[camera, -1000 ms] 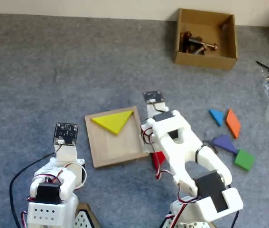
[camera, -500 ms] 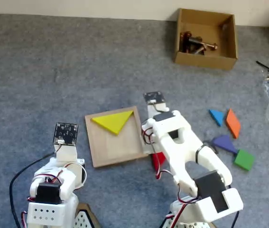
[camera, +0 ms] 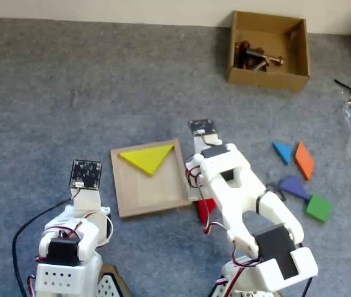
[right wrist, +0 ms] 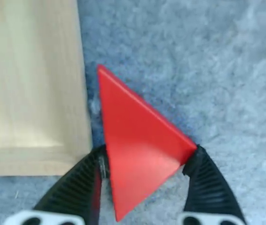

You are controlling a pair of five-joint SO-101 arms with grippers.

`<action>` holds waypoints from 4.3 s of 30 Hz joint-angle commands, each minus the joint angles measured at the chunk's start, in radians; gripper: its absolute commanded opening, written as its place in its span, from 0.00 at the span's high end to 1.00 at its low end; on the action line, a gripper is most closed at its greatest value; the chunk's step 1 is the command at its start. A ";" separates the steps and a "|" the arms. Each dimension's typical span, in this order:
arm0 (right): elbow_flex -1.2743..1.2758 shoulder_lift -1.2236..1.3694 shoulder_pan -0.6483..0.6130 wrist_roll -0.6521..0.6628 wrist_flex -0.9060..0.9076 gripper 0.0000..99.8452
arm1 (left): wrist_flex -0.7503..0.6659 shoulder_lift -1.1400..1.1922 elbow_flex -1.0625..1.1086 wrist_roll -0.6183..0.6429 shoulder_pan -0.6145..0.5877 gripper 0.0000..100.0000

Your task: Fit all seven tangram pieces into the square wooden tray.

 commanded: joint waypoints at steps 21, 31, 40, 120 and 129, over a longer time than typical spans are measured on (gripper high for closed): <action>-0.051 -0.010 -0.016 0.147 0.122 0.82 | -0.002 -0.007 0.019 0.008 0.015 0.99; -0.091 -0.010 -0.016 0.465 0.124 0.82 | -0.002 -0.007 0.019 0.008 0.015 0.99; -0.113 -0.012 0.005 0.462 0.127 0.82 | -0.002 -0.007 0.019 0.008 0.015 0.99; 0.056 -0.001 -0.050 0.299 -0.182 0.67 | -0.002 -0.007 0.019 0.008 0.015 0.99; 0.058 -0.001 -0.039 0.275 -0.180 0.67 | -0.002 -0.007 0.019 0.008 0.015 0.99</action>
